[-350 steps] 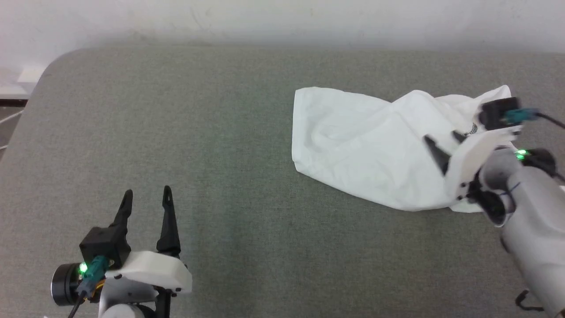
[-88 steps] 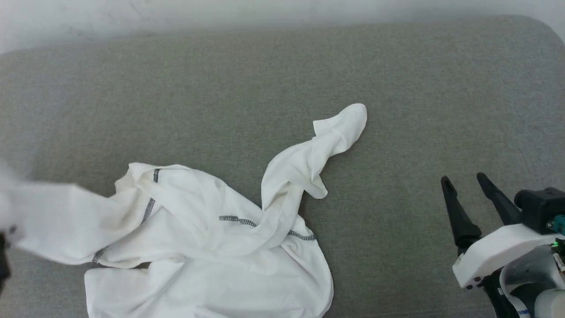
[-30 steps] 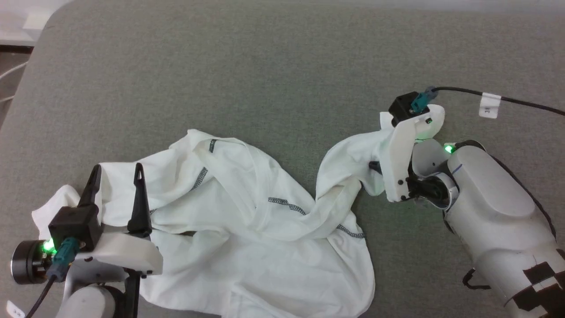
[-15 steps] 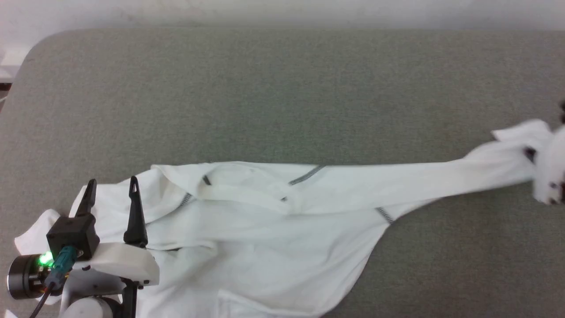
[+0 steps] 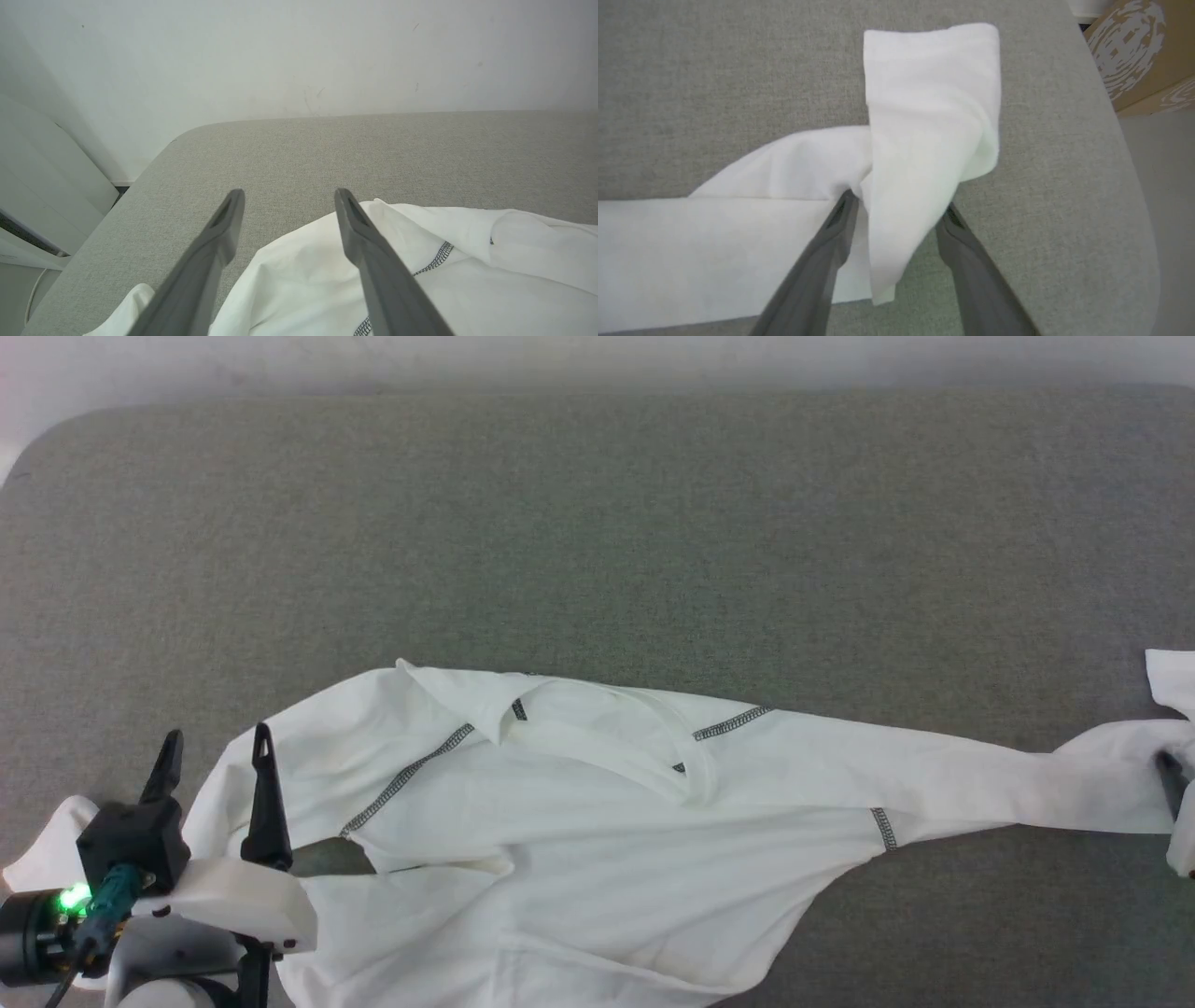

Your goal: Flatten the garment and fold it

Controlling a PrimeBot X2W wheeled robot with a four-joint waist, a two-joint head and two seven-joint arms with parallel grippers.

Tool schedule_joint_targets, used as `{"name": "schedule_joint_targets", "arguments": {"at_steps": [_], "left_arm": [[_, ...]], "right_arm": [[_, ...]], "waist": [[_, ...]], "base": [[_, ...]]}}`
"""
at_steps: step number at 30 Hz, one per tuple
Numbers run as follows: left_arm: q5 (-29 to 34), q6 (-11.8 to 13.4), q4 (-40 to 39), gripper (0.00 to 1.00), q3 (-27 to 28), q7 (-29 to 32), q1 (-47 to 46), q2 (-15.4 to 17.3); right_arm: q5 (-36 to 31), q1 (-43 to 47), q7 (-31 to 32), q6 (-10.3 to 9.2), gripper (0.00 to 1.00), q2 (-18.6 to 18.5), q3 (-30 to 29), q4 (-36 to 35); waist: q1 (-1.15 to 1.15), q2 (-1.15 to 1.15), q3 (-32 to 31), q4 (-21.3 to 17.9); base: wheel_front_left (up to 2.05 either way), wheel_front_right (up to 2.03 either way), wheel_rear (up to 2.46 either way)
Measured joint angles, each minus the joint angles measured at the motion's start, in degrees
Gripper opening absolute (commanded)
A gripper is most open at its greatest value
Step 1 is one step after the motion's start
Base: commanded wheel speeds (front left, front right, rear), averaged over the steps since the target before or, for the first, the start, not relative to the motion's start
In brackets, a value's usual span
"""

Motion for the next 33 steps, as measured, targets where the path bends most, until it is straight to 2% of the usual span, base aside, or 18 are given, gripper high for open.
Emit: {"name": "schedule_joint_targets", "arguments": {"at_steps": [6, 9, 12, 17, 21, 26, 33], "left_arm": [[-0.1, 0.4, -0.1, 1.0, 0.2, 0.1, 0.5, 0.3], [-0.1, 0.7, 0.0, 1.0, 0.3, 0.2, 1.4, 0.4], [-0.4, 1.0, 0.0, 1.0, 0.2, 0.4, 1.6, 0.4], [-0.4, 1.3, 0.0, 1.0, -0.1, 0.8, 2.4, 0.4], [-0.5, 1.3, 0.0, 1.0, -0.4, 1.0, 2.3, 0.4], [-0.5, 1.3, 0.2, 1.0, -0.7, 1.0, 2.2, 0.4], [-0.4, 1.0, 0.6, 1.0, -1.2, 0.5, 0.6, 0.1]], "right_arm": [[-5.0, 3.7, -6.8, -0.01, 1.0, 2.5, -7.6, -8.3], [-6.4, 7.0, -6.6, -0.01, 1.0, 4.2, -9.5, -15.6], [-6.6, 10.5, -3.0, -0.02, 1.0, 5.4, -8.5, -24.7], [-2.7, 14.2, 9.8, -0.01, 1.0, 6.8, 1.5, -39.2], [3.0, 14.4, 20.0, -0.01, 1.0, 6.2, 11.2, -44.2], [8.9, 10.4, 26.9, -0.02, 1.0, 4.8, 20.8, -44.8], [13.1, 1.3, 29.5, -0.01, 1.0, 2.3, 31.7, -39.4]], "waist": [[0.0, 0.0, -0.6, 0.1], [-0.01, 0.0, -1.4, -0.1], [-0.01, 0.0, -2.5, -0.2], [-0.01, 0.0, -4.0, -0.1], [0.0, 0.0, -4.2, 0.6], [0.0, 0.0, -3.7, 1.7], [0.0, 0.0, -1.7, 3.3]], "base": [[0.0, 0.0, 0.0], [0.0, 0.0, 0.0], [0.0, 0.0, 0.0], [0.0, 0.0, 0.0], [0.0, 0.0, 0.0], [0.0, 0.0, 0.0], [0.0, 0.0, 0.0]]}}
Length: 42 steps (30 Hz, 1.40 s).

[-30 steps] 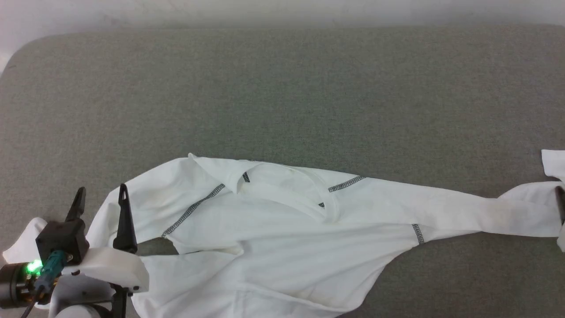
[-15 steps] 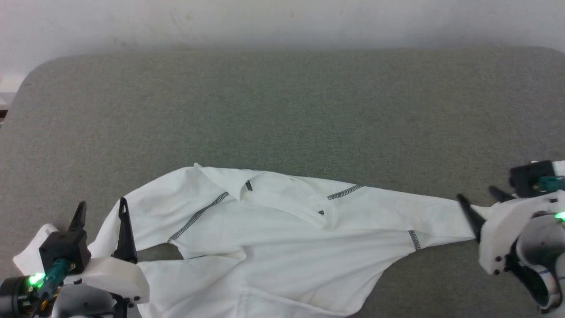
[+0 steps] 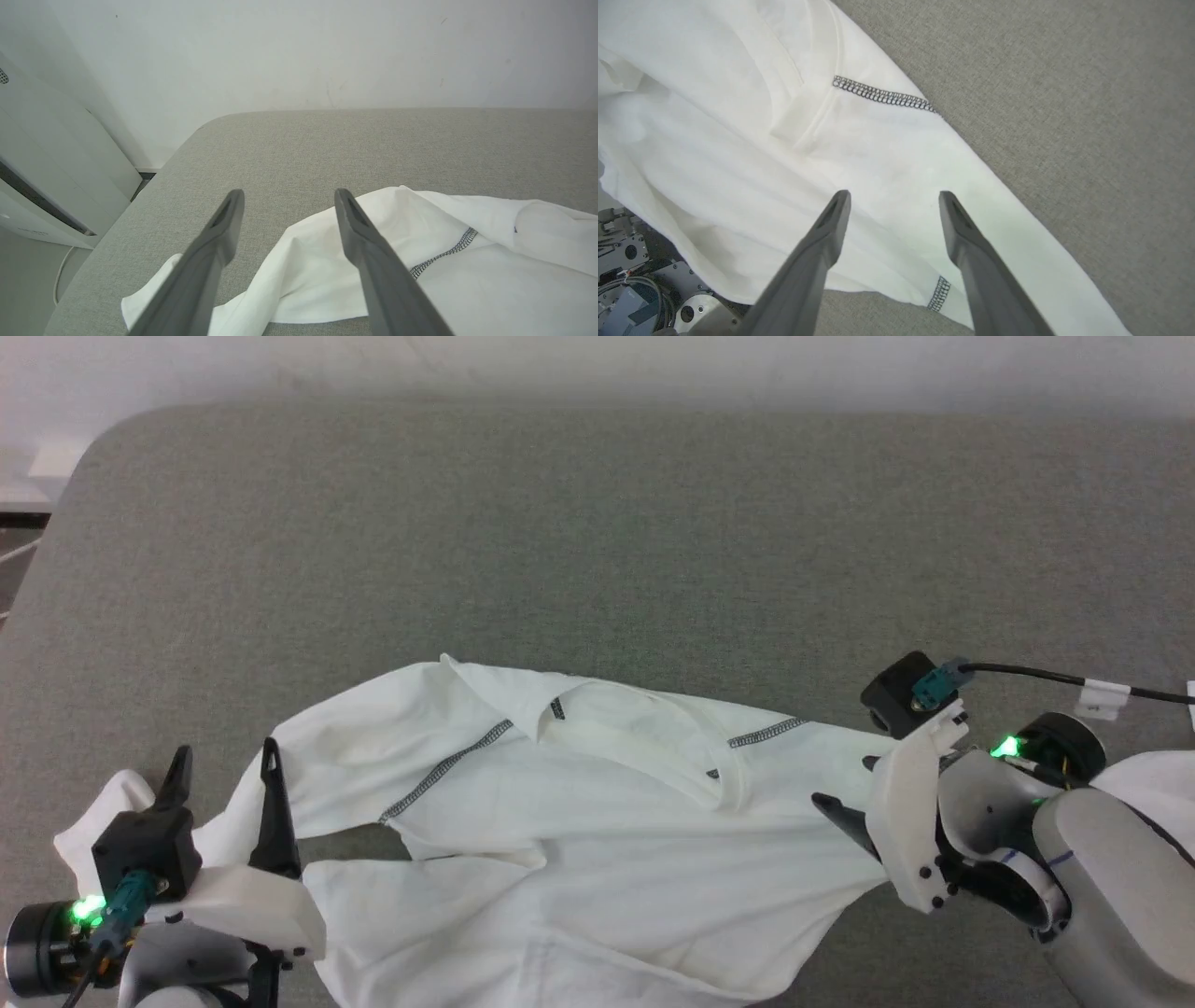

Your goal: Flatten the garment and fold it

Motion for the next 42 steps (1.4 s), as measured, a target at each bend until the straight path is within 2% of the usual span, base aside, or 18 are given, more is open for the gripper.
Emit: {"name": "schedule_joint_targets", "arguments": {"at_steps": [10, 11, 12, 13, 20, 25, 28, 31, 35, 42], "left_arm": [[-0.1, -0.6, 1.6, 1.0, -0.5, -1.8, -3.0, -1.6], [-0.2, -0.6, 1.8, 1.0, -0.6, -2.0, -3.4, -1.7], [-0.2, -0.9, 1.9, 1.0, -0.6, -2.1, -3.5, -1.8], [-0.2, -1.0, 2.2, 1.0, -0.6, -2.3, -3.6, -1.9], [-0.6, -1.1, 3.6, 1.0, -0.7, -2.5, -3.6, -1.9], [-0.6, -3.3, 4.0, 1.0, -1.8, -0.3, -4.9, -0.4], [-1.3, -6.5, 4.6, 1.0, -3.7, 3.5, -8.4, 0.8], [-2.2, -10.9, 6.7, 1.0, -6.5, 8.7, -13.9, 1.4], [-4.3, -17.4, 13.0, 1.0, -9.6, 15.2, -22.0, 1.6], [-7.5, -26.4, 25.4, 1.0, -13.9, 24.4, -31.7, 0.5]], "right_arm": [[2.1, -9.1, -1.1, -0.08, 0.99, -2.1, 10.5, 11.9], [2.8, -10.0, -0.6, -0.08, 0.48, -2.5, 11.7, 12.4], [3.7, -10.7, -0.2, -0.08, 0.33, -2.8, 12.6, 12.7], [4.6, -11.3, -0.1, -0.08, 0.0, -3.0, 13.1, 13.0], [7.4, -12.8, -4.7, 0.03, 0.0, -3.4, 13.8, 15.7], [7.7, -12.6, -9.6, 0.03, 0.0, -2.4, 10.5, 18.5], [7.6, -12.5, -10.6, 0.02, 0.0, -2.5, 8.8, 19.5], [7.3, -12.5, -10.8, 0.02, 0.0, -2.4, 8.0, 19.5], [6.6, -12.7, -10.7, 0.01, 0.0, -1.7, 7.8, 18.8], [5.4, -14.0, -10.6, 0.01, 0.0, -0.3, 8.0, 16.9]], "waist": [[0.0, 0.0, 4.8, 1.4], [0.0, 0.0, 5.2, 1.6], [0.0, 0.0, 5.5, 1.7], [0.0, 0.0, 5.8, 1.8], [0.0, 0.0, 5.5, 1.6], [0.0, 0.0, 3.8, 1.1], [0.0, 0.0, 3.0, 0.9], [0.0, 0.0, 2.8, 0.7], [0.0, 0.0, 3.7, -0.2], [0.01, 0.0, 6.3, -2.7]], "base": [[0.0, 0.0, 0.0], [0.0, 0.0, 0.0], [0.0, 0.0, 0.0], [0.0, 0.0, 0.0], [0.0, 0.0, 0.0], [0.0, 0.0, 0.0], [0.0, 0.0, 0.0], [0.0, 0.0, 0.0], [0.0, 0.0, 0.0], [0.0, 0.0, 0.0]]}}
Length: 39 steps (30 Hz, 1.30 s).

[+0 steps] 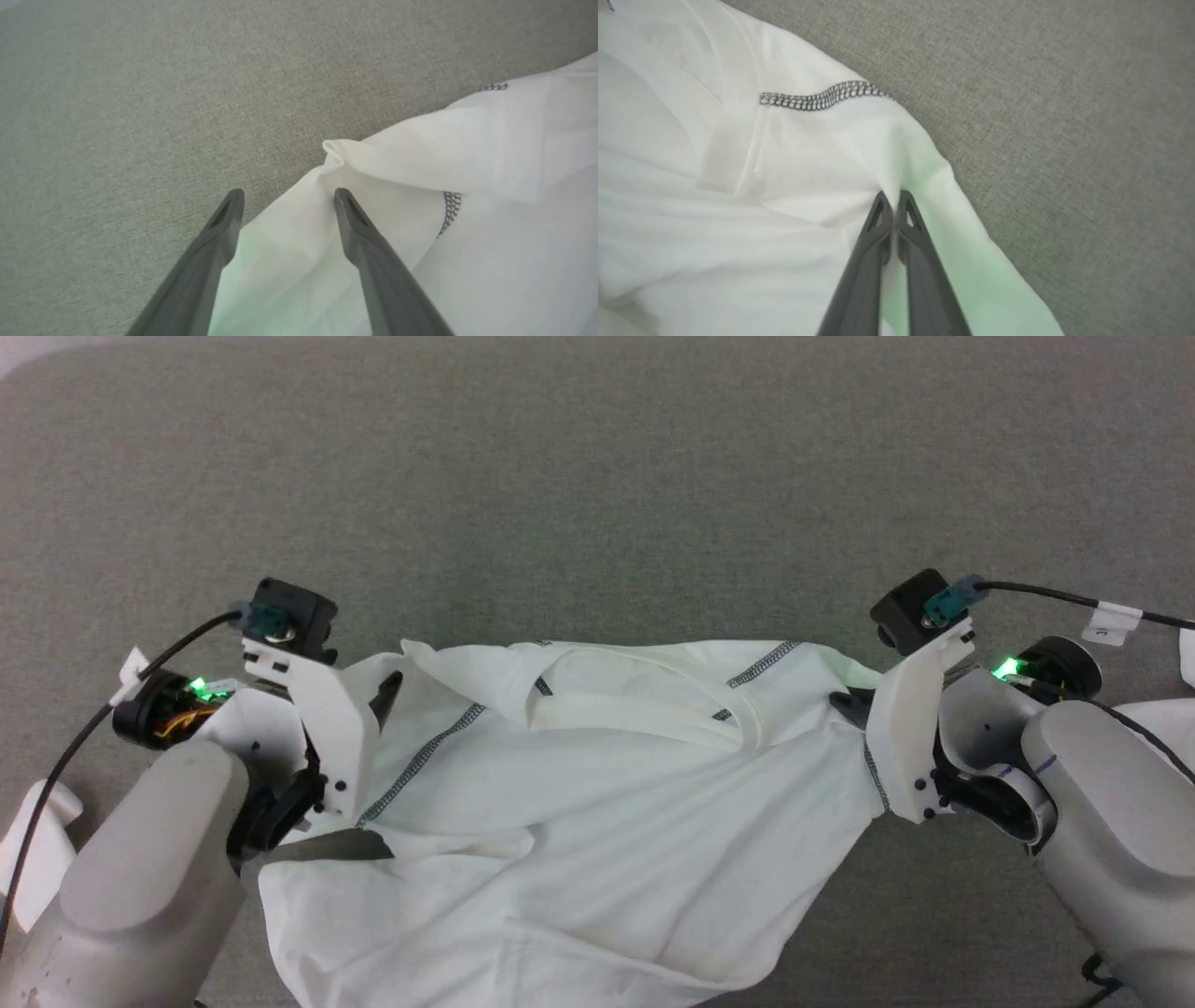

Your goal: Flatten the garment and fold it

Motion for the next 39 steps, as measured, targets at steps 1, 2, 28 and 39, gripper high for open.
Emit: {"name": "schedule_joint_targets", "arguments": {"at_steps": [1, 2, 28, 39], "left_arm": [[-0.2, -0.9, 1.7, 1.0, -0.7, 1.4, -1.1, -0.3], [-0.5, -2.0, 3.3, 1.0, -1.4, 2.9, -2.1, -0.5], [-0.6, -5.3, 9.4, 0.0, -3.5, 5.5, -18.2, 1.0], [3.9, -5.3, 15.8, 0.0, 1.3, -2.3, -43.3, 2.2]], "right_arm": [[-0.2, -0.2, 0.0, 0.0, 0.0, 0.2, 0.0, -0.2], [-0.3, -0.4, 0.0, 0.0, 0.0, 0.3, 0.0, -0.5], [2.5, -7.2, 1.7, 0.01, 0.0, -3.2, -2.7, -4.3], [3.4, -34.8, -1.7, 0.07, 0.0, -2.1, -5.2, 1.1]], "waist": [[0.0, 0.0, 0.5, -0.3], [0.0, 0.0, 0.9, -0.6], [0.0, 0.0, -1.5, -1.2], [0.0, 0.0, 0.9, -0.7]], "base": [[0.0, 0.0, 0.0], [0.0, 0.0, 0.0], [0.0, 0.0, 0.0], [0.0, 0.0, 0.0]]}}
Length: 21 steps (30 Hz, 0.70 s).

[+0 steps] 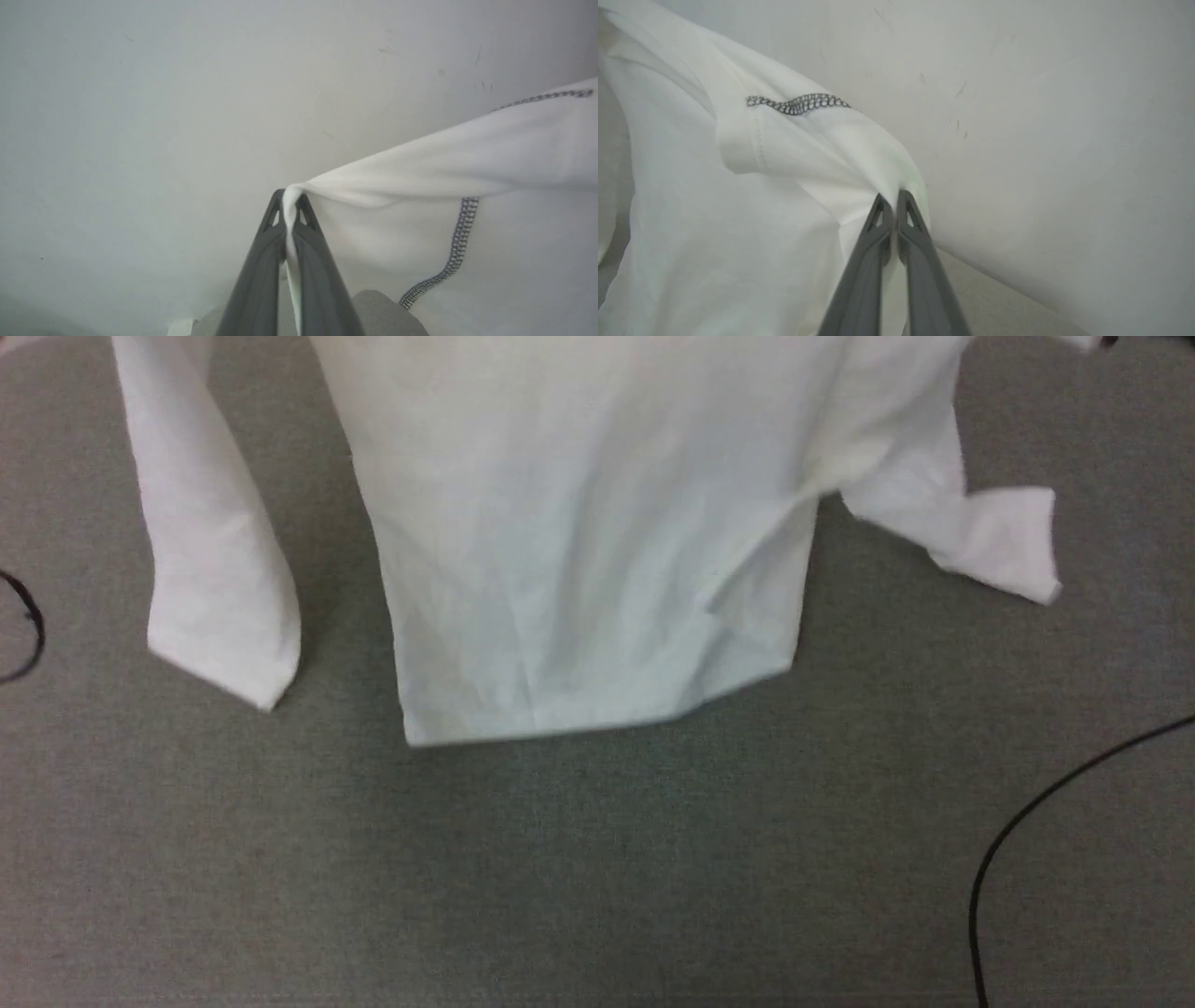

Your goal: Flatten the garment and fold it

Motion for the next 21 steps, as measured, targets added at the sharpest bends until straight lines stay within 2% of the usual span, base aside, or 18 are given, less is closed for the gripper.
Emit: {"name": "schedule_joint_targets", "arguments": {"at_steps": [6, 11, 16, 21], "left_arm": [[3.7, 0.0, 3.9, 0.0, 1.5, -6.8, -14.7, 0.4], [5.0, 0.2, 6.9, 0.0, 2.1, -10.3, -22.6, -0.1], [5.1, 1.8, 11.1, 0.0, 2.5, -12.6, -24.0, -1.4], [3.9, 5.2, 15.6, 0.0, 4.0, -16.1, -22.4, -3.2]], "right_arm": [[-1.7, -16.1, -8.5, 0.02, 0.0, 2.1, -1.4, 6.7], [-3.8, -26.1, -15.1, 0.03, 0.0, 3.7, -2.0, 12.1], [-4.1, -30.0, -18.6, 0.03, 0.0, 5.8, 0.2, 17.0], [-3.6, -30.0, -20.7, 0.03, 0.0, 8.3, 3.6, 21.6]], "waist": [[0.0, 0.0, 5.4, -1.2], [0.01, 0.0, 10.6, -2.4], [0.01, 0.0, 15.3, -3.3], [0.01, 0.0, 19.2, -4.0]], "base": [[0.0, 0.0, 0.0], [0.0, 0.0, 0.0], [0.0, 0.0, 0.0], [0.0, 0.0, 0.0]]}}
